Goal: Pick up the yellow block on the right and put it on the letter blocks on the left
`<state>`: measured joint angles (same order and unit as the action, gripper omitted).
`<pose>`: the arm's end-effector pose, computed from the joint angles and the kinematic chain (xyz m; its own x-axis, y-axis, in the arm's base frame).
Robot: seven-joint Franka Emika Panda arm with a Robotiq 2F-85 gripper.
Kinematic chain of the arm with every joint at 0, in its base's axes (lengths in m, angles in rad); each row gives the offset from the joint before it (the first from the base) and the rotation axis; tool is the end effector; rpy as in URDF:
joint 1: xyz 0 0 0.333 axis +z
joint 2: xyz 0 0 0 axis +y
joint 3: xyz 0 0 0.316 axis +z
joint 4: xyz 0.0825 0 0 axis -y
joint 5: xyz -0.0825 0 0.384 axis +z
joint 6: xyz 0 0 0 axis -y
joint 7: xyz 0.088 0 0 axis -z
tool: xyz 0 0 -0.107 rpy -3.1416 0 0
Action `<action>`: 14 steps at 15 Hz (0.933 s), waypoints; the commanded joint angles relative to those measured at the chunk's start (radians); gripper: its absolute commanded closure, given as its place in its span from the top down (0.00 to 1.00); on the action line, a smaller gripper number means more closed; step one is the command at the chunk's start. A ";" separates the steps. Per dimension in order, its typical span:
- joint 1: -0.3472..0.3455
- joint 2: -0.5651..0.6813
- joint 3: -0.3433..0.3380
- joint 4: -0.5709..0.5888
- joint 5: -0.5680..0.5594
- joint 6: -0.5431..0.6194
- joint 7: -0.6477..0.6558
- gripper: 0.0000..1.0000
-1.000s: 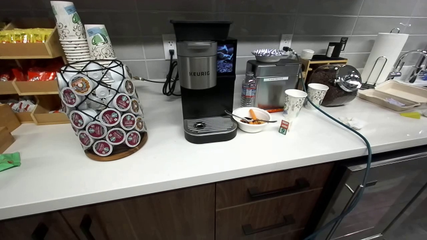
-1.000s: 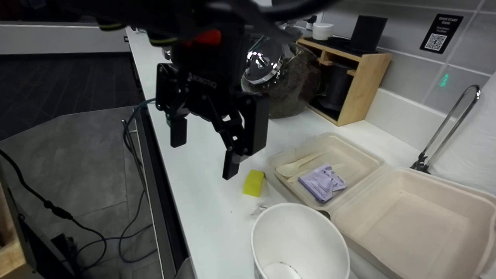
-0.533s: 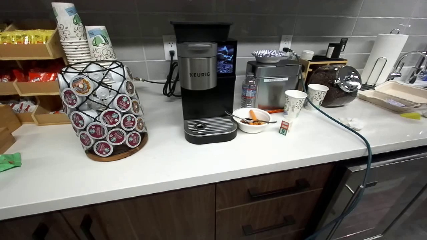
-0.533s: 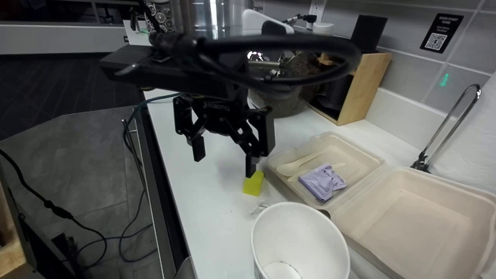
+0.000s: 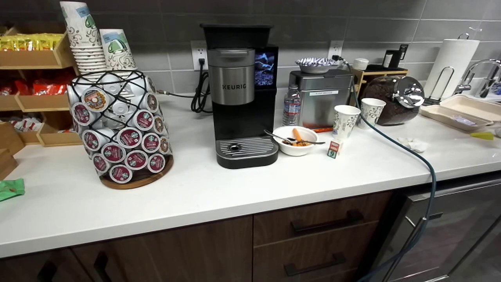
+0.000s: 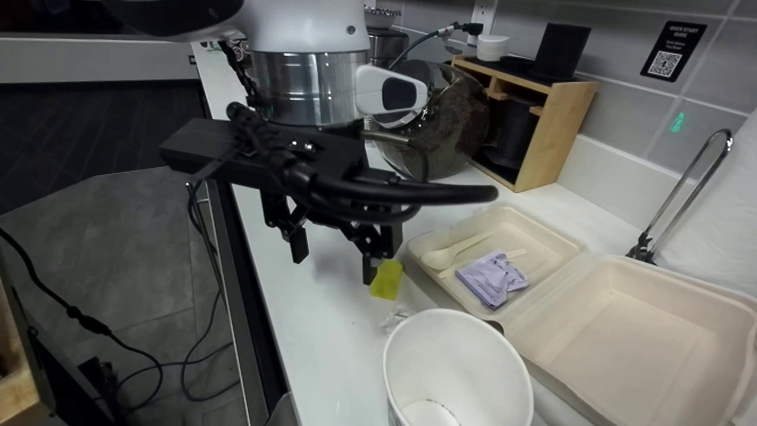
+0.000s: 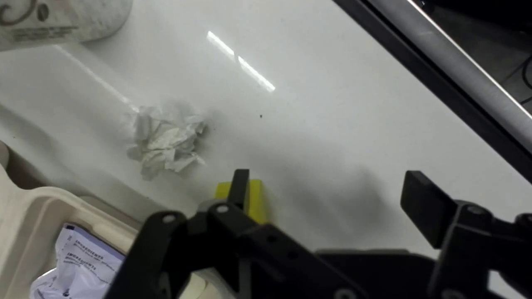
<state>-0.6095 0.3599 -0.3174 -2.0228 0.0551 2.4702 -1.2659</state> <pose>0.3718 -0.4842 0.2893 0.9485 0.3146 -0.0360 0.3167 -0.9404 0.1237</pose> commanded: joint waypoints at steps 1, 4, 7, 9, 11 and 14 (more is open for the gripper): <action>-0.050 0.037 0.046 0.027 0.053 0.018 -0.064 0.93; -0.067 0.054 0.059 0.056 0.056 0.018 -0.063 0.95; -0.077 0.071 0.071 0.088 0.050 0.016 -0.055 0.96; -0.079 0.093 0.079 0.112 0.044 0.013 -0.047 0.95; -0.077 0.114 0.084 0.134 0.039 0.013 -0.039 0.94; -0.080 0.149 0.094 0.173 0.036 0.006 -0.032 0.93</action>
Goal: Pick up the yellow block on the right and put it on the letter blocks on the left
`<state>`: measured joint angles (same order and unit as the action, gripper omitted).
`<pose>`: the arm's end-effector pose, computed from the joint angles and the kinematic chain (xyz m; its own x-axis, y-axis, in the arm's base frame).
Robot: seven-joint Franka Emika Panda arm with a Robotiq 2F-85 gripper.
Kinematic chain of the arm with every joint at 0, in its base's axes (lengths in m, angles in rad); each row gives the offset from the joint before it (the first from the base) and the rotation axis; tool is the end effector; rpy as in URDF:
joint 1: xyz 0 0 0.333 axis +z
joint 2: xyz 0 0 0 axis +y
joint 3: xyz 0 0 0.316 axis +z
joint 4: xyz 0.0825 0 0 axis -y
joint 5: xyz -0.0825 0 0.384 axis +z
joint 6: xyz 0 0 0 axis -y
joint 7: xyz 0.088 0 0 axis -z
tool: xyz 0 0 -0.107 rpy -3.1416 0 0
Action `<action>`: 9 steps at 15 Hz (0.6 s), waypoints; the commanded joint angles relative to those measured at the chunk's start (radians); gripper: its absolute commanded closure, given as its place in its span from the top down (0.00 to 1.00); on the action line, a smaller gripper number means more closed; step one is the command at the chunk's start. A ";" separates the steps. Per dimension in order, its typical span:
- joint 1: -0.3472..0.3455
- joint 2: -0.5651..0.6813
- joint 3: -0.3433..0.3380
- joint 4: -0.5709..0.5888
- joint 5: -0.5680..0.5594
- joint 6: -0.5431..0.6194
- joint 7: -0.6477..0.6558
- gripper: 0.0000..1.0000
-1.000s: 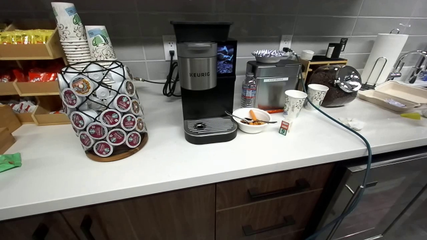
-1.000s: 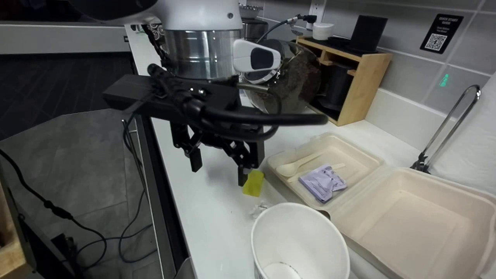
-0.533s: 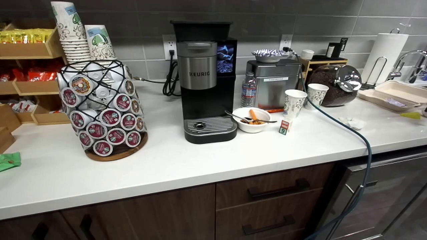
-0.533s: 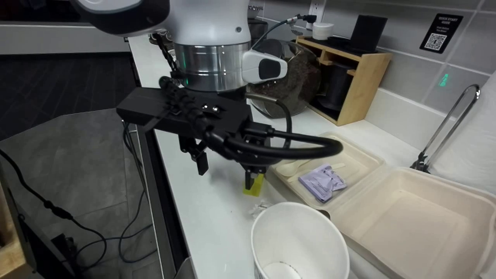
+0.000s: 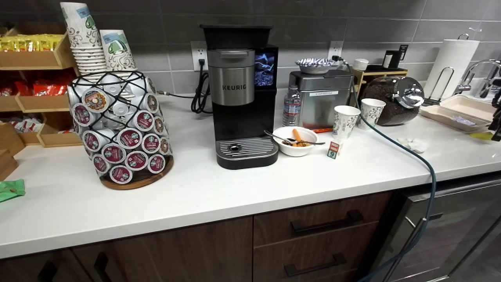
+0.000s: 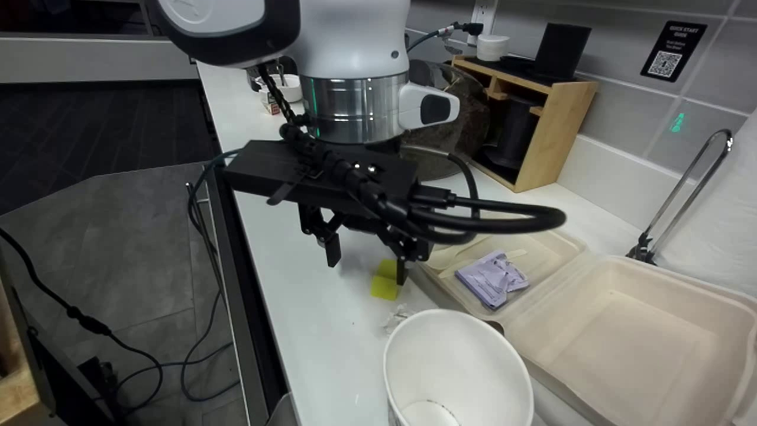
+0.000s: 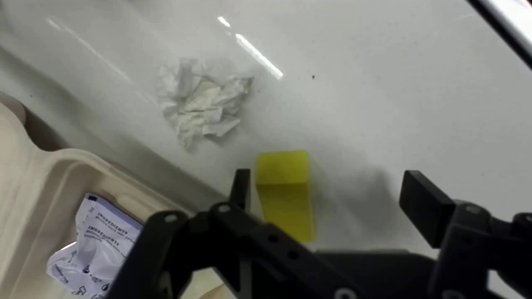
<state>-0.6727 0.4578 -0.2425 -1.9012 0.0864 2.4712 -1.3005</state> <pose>0.3994 -0.5040 0.2772 0.9389 0.3440 -0.0087 0.3419 -0.9300 0.1352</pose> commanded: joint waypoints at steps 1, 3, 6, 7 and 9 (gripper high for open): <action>-0.021 0.064 0.023 0.066 0.005 0.002 0.002 0.93; -0.026 0.084 0.027 0.090 0.003 -0.003 0.008 0.94; -0.036 0.098 0.028 0.105 -0.004 -0.002 0.009 0.69; -0.039 0.095 0.028 0.099 -0.006 0.002 0.009 0.61; -0.045 0.080 0.027 0.082 -0.010 0.008 0.003 0.44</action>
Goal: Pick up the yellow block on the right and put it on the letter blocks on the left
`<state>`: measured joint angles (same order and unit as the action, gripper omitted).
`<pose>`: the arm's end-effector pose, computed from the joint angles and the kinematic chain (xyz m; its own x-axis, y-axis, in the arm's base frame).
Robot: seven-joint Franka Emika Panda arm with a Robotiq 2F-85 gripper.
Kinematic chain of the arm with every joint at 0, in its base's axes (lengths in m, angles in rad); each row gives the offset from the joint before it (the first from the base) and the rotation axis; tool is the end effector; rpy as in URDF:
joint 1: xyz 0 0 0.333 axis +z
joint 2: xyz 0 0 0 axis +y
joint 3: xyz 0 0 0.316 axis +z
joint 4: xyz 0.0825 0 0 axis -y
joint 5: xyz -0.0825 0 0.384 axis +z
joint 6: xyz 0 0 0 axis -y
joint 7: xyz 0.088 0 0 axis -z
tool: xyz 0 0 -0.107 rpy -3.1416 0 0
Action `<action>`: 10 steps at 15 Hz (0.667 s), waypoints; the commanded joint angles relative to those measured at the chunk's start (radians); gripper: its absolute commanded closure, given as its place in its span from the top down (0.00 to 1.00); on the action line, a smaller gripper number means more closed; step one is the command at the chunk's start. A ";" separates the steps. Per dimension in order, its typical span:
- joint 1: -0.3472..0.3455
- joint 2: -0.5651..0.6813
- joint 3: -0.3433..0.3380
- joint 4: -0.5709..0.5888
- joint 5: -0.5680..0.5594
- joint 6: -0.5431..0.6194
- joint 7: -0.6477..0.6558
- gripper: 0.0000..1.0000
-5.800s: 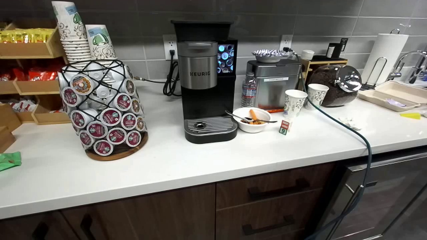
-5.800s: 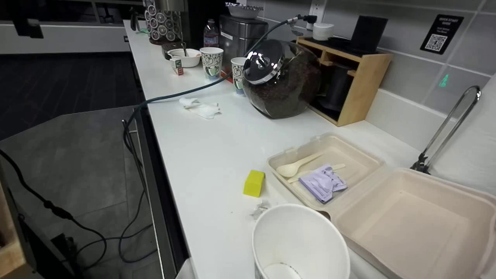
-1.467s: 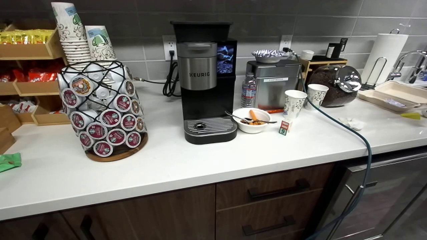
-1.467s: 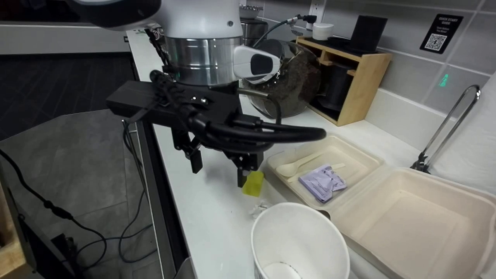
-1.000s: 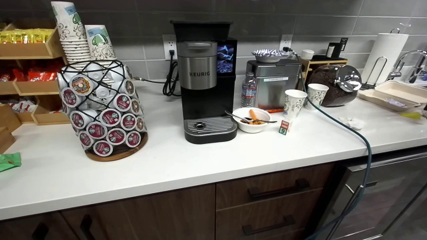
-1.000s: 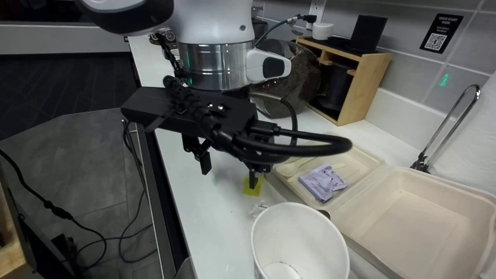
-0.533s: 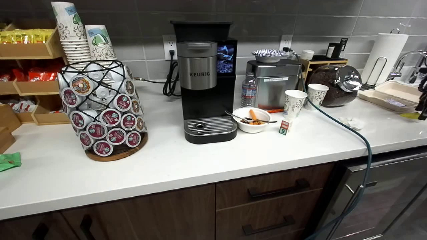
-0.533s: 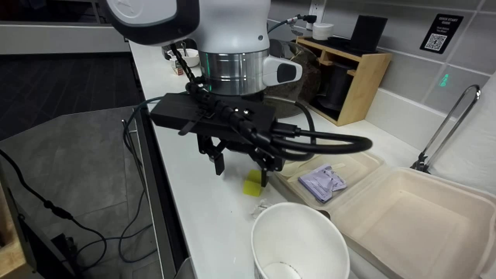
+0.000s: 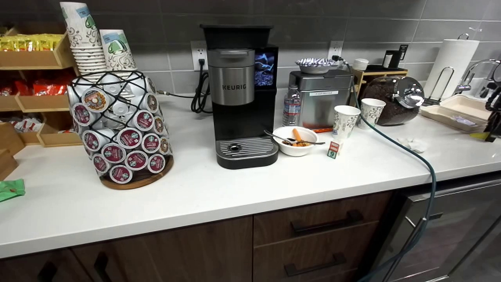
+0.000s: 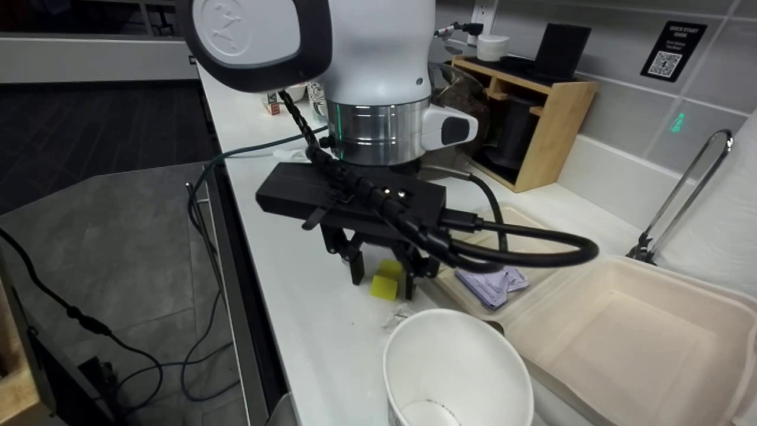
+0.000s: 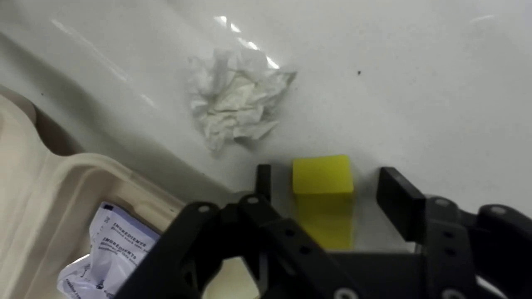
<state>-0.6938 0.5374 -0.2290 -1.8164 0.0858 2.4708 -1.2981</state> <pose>0.4104 -0.5217 0.2620 0.9395 0.3422 -0.0169 0.3410 -0.9291 0.1429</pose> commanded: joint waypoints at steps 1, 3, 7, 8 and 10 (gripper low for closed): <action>-0.026 -0.007 0.012 -0.011 -0.012 0.012 0.000 0.38; -0.034 -0.032 0.015 -0.040 -0.013 0.018 -0.012 0.22; -0.018 -0.176 0.013 -0.211 -0.051 0.019 -0.059 0.09; -0.012 -0.233 0.017 -0.270 -0.058 0.017 -0.094 0.09; 0.007 -0.321 0.021 -0.364 -0.057 0.037 -0.144 0.09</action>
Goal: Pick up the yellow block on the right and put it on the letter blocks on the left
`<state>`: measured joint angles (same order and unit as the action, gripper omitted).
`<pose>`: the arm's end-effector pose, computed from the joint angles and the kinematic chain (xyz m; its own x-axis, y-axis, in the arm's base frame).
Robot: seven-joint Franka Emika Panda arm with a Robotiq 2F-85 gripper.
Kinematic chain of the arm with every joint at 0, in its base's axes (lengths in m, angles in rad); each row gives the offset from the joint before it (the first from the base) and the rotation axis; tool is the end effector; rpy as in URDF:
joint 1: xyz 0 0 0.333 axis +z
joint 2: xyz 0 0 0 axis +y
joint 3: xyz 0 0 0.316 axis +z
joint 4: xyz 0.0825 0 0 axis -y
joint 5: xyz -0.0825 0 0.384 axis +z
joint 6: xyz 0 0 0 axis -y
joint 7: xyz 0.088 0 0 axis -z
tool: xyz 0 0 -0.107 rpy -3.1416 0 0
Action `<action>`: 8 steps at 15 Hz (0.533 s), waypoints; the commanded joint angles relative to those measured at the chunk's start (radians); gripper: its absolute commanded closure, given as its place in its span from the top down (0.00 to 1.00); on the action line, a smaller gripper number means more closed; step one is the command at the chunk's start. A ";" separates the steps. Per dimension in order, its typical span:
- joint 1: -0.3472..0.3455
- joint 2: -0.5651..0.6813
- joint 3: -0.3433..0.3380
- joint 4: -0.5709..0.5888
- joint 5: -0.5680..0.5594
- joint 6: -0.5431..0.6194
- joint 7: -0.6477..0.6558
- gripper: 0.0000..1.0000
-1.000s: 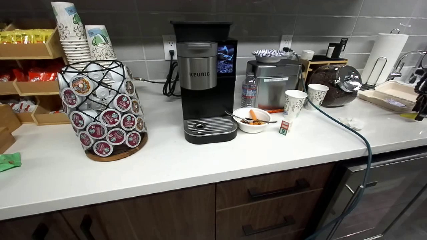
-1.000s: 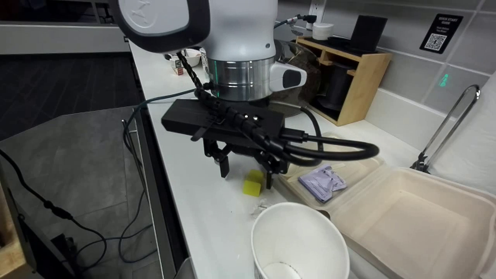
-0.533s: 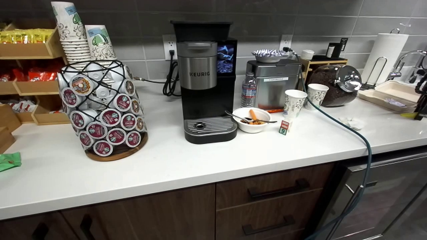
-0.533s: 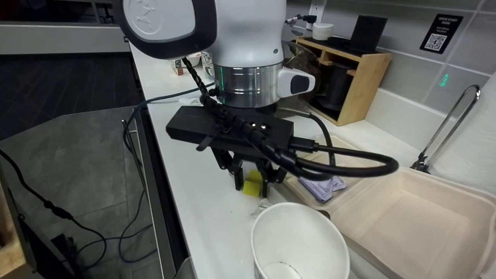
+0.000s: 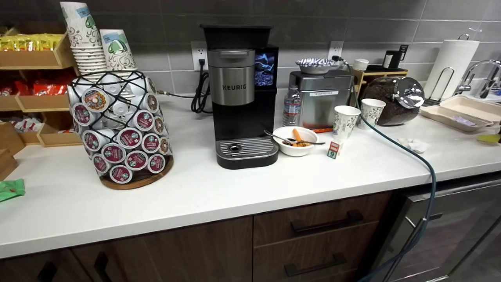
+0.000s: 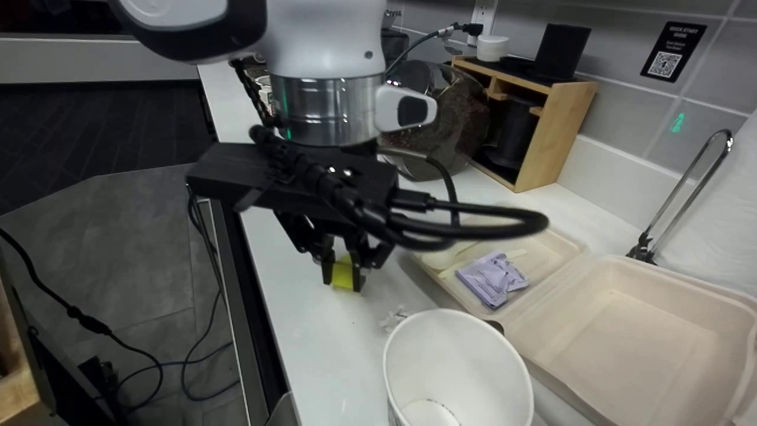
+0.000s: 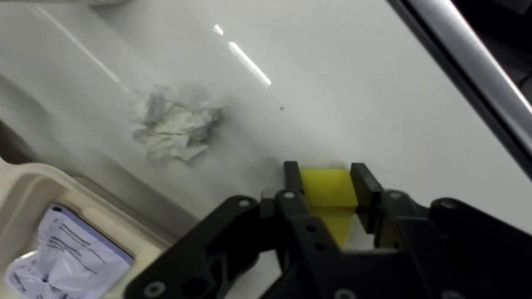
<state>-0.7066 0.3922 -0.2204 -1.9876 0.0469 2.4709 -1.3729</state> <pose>0.3763 -0.4923 0.2795 0.9088 0.4161 -0.0300 0.4168 -0.9024 0.1097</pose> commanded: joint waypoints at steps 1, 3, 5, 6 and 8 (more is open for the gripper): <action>0.035 -0.230 0.011 -0.244 -0.014 0.039 -0.087 0.09; 0.087 -0.334 0.002 -0.333 -0.031 0.046 -0.111 0.09; 0.165 -0.424 -0.011 -0.412 -0.102 0.054 -0.063 0.09; 0.208 -0.462 -0.012 -0.443 -0.148 0.064 -0.010 0.09; 0.287 -0.532 -0.001 -0.490 -0.216 0.049 0.115 0.09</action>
<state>-0.5257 -0.0139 -0.2139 -2.3606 -0.0764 2.4976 -1.3975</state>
